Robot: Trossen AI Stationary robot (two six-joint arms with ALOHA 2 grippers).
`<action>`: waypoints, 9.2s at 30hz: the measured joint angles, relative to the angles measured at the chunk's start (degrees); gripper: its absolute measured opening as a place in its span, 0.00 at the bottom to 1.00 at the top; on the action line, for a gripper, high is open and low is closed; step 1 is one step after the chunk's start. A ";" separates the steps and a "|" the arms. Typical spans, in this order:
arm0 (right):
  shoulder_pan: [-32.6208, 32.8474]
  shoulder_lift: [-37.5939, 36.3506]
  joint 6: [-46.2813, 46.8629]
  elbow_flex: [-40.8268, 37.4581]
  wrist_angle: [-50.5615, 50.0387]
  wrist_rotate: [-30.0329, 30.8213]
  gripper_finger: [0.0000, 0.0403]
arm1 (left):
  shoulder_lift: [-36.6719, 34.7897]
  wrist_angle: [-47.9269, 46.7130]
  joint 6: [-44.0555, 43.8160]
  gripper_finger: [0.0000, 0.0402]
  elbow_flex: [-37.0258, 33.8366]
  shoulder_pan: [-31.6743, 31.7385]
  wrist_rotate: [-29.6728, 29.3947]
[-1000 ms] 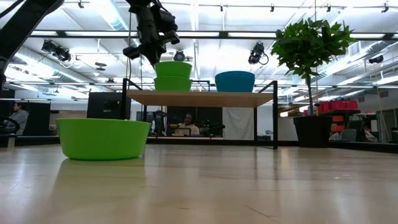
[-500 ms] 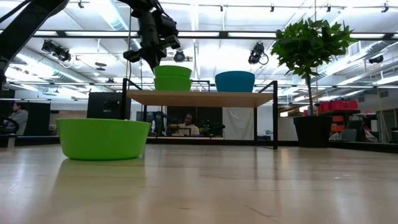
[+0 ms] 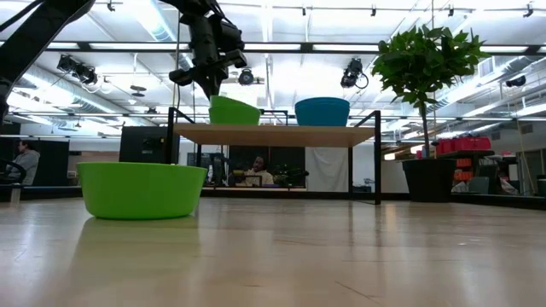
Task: Pick & Place Mini bowls
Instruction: Stack the top green bowl on the green bowl on the shelf, then stack the green bowl on the green bowl on the shelf
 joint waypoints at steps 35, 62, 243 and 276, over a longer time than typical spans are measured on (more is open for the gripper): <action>-0.02 0.00 0.00 0.00 0.02 0.00 0.06 | -2.00 -1.58 21.29 0.18 3.98 -2.39 -0.66; -0.02 0.00 0.00 0.00 0.00 0.02 0.06 | -8.38 32.78 38.84 0.00 -3.87 -11.31 9.23; 0.00 0.02 0.02 0.00 0.00 0.02 0.06 | -30.88 35.82 -8.04 0.35 -49.68 -46.04 -3.50; -0.02 0.02 0.00 0.00 0.00 0.01 0.06 | -21.68 26.50 -14.08 0.55 -49.79 -54.39 -4.11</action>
